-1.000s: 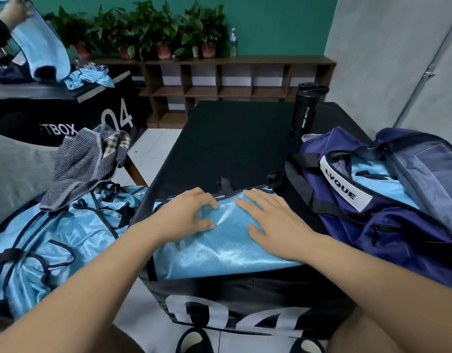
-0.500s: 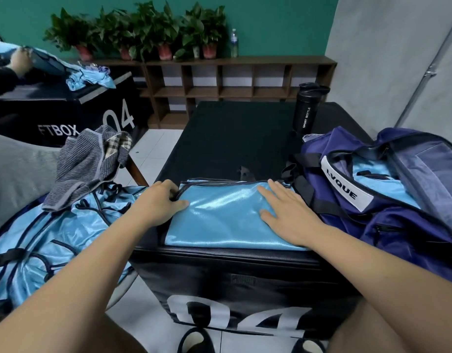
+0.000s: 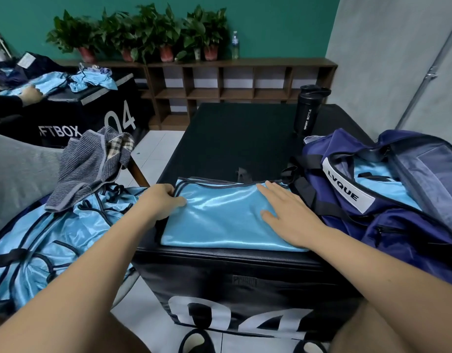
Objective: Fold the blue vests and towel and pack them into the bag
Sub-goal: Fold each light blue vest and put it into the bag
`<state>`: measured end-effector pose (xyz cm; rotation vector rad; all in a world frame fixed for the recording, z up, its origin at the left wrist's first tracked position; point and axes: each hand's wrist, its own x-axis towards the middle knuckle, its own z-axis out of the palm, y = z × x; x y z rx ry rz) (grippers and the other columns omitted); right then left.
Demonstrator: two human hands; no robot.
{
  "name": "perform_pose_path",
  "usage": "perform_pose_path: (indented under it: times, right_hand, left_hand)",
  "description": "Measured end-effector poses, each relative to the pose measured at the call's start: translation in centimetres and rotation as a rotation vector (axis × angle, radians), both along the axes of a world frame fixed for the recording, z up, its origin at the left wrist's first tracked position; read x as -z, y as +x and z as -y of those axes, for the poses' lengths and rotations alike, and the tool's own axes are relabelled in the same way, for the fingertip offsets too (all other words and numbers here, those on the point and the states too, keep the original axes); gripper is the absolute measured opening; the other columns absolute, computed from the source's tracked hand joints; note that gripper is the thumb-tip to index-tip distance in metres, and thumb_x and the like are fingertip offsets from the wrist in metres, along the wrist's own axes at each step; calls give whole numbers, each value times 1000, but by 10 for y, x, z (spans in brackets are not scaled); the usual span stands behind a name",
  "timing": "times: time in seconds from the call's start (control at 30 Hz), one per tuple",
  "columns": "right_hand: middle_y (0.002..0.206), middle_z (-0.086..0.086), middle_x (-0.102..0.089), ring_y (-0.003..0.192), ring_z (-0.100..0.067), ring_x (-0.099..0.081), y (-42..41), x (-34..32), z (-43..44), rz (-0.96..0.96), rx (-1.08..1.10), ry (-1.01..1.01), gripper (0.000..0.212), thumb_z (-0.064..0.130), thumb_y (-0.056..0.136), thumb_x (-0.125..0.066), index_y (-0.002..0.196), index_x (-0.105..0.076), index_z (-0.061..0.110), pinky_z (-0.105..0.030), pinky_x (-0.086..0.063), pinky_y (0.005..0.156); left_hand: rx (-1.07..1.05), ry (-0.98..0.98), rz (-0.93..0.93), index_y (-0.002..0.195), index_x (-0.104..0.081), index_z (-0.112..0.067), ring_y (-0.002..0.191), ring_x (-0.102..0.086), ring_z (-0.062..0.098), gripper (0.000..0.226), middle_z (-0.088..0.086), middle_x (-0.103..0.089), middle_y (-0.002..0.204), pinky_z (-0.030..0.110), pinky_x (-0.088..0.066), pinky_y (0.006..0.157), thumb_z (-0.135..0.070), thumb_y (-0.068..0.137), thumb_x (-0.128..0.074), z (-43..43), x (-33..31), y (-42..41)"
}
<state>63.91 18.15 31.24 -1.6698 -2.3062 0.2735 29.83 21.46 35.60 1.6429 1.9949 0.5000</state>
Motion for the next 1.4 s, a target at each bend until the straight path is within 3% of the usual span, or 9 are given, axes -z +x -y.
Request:
perform_pose_path:
  times: [0.13, 0.23, 0.47, 0.63, 0.8, 0.97, 1.13, 1.27, 1.4]
  right_hand:
    - [174, 9, -24, 160, -9, -19, -3, -9, 8, -51, -76, 3, 65, 37, 107, -53, 167, -29, 28, -32, -18, 128]
    - [173, 12, -25, 159, -7, -19, -5, -11, 12, -57, -115, -7, 65, 37, 107, -54, 166, -29, 29, -33, -20, 129]
    - [174, 9, -22, 160, -9, -16, -7, -8, 13, -46, -136, -39, 71, 42, 107, -55, 168, -22, 28, -36, -21, 130]
    - [174, 7, -25, 159, -11, -20, -9, -9, 13, -46, -130, -48, 72, 42, 106, -55, 169, -22, 27, -35, -22, 129]
    - [166, 4, -40, 152, -16, -36, -7, -13, 11, -128, -43, -94, 74, 41, 101, -61, 166, -28, 28, -37, -32, 124]
    - [147, 10, -63, 130, -15, -60, 0, -16, 7, -253, 28, -79, 54, 21, 101, -55, 152, -44, 34, -35, -47, 108]
    - [126, 15, -73, 104, -9, -70, 4, -18, 8, -432, 159, -19, 42, 12, 105, -50, 141, -58, 33, -34, -54, 94]
    - [128, 14, -68, 112, -12, -67, 4, -21, 14, -437, 178, 39, 38, 16, 104, -53, 140, -55, 31, -39, -52, 101]
    - [132, 15, -58, 127, -10, -53, 4, -22, 22, -292, 66, 146, 35, 23, 103, -56, 137, -52, 32, -42, -50, 101]
  left_hand:
    - [-97, 25, 118, 88, -64, -5, 84, -70, 33, 36, 16, -72, 91, 40, -54, 70, -37, 85, -80, -3, -7, -24]
    - [-142, 3, 342, 93, -61, -7, 82, -74, 37, 40, 18, -73, 93, 50, -62, 78, -37, 82, -85, -2, -14, -29]
    - [31, 60, 785, 106, -65, -15, 86, -71, 29, 26, 16, -71, 98, 46, -56, 84, -13, 89, -84, 15, -36, 20]
    - [196, 64, 738, 112, -67, -17, 81, -58, 23, 33, 5, -63, 86, 39, -41, 76, -16, 86, -87, 22, -31, 66]
    - [242, 61, 621, 110, -65, -26, 69, -58, 8, 35, -4, -68, 92, 21, -45, 62, -22, 83, -87, 24, -16, 111]
    - [238, 10, 578, 111, -60, -26, 64, -60, 9, 34, -2, -69, 93, 23, -48, 55, -19, 85, -82, 25, -4, 139]
    - [290, -55, 597, 116, -58, -22, 73, -70, 13, 37, 3, -73, 95, 28, -60, 63, -12, 87, -79, 31, 2, 150]
    - [425, -123, 664, 134, -53, -26, 100, -78, 15, 42, 1, -75, 111, 38, -64, 92, -12, 97, -67, 42, -6, 146]
    - [592, -96, 562, 135, -55, -39, 112, -73, 9, 39, -11, -74, 121, 33, -57, 102, -24, 101, -69, 49, -14, 126]
